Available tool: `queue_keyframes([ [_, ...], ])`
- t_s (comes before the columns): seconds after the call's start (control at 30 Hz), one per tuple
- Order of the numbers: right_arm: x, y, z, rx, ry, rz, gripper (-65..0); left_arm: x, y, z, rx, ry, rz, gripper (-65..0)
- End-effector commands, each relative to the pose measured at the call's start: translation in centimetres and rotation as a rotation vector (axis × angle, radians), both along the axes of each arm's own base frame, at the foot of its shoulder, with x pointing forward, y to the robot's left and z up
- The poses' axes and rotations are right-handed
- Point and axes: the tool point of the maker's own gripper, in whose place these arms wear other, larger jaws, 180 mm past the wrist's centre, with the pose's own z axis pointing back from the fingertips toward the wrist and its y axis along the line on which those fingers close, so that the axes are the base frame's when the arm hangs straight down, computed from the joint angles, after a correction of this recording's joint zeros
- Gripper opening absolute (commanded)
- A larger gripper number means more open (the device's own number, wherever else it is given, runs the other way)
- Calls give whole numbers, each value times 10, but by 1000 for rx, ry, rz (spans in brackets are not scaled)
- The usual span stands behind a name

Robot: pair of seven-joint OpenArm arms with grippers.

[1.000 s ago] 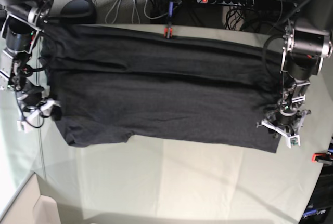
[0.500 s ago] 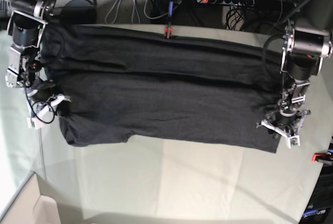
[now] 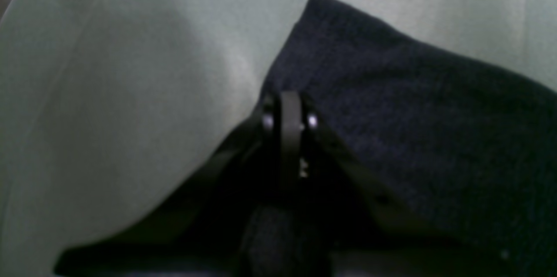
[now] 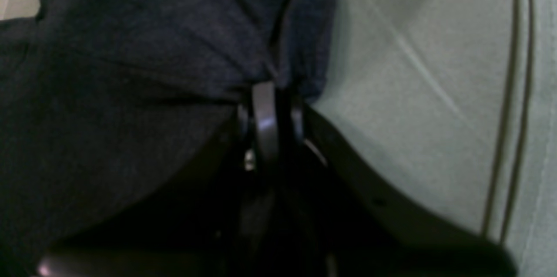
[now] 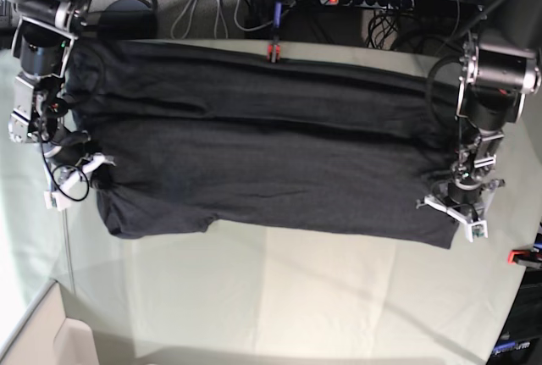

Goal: Layout the t-shirt on the table in an organized manner, then fold the t-shirt properly
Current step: 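Pull the gripped sides apart to stretch the shirt with both grippers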

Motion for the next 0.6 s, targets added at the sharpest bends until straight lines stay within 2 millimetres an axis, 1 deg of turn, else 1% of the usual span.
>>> queue_keyframes([
  [0.0, 8, -3, 8, -15, -14, 17, -631, 21, 8, 27, 16, -75, 7, -650],
  [0.03, 9, -4, 9, -16, -15, 17, -631, 24, 7, 30, 16, -84, 4, -650],
  [0.1, 11, -5, 11, -19, -21, 17, -631, 36, 2, 45, 16, -128, -13, -650],
  [0.13, 15, -5, 15, -20, -30, 17, -631, 40, -1, 51, 16, -148, -22, -650],
  [0.17, 17, -5, 17, -20, -35, 17, -631, 47, -5, 61, 17, -178, -32, -650],
  [0.3, 24, -8, 24, -21, -54, 10, -632, 56, -19, 82, 19, -255, -72, -650],
  [0.37, 26, -14, 30, -38, -67, 9, -632, 57, -25, 88, 18, -278, -89, -650],
  [0.43, 35, -13, 43, -54, -109, 17, -632, 58, -28, 93, 18, -294, -97, -650],
  [0.57, 48, -12, 66, -83, -174, 30, -632, 59, -29, 95, 17, -301, -98, -650],
])
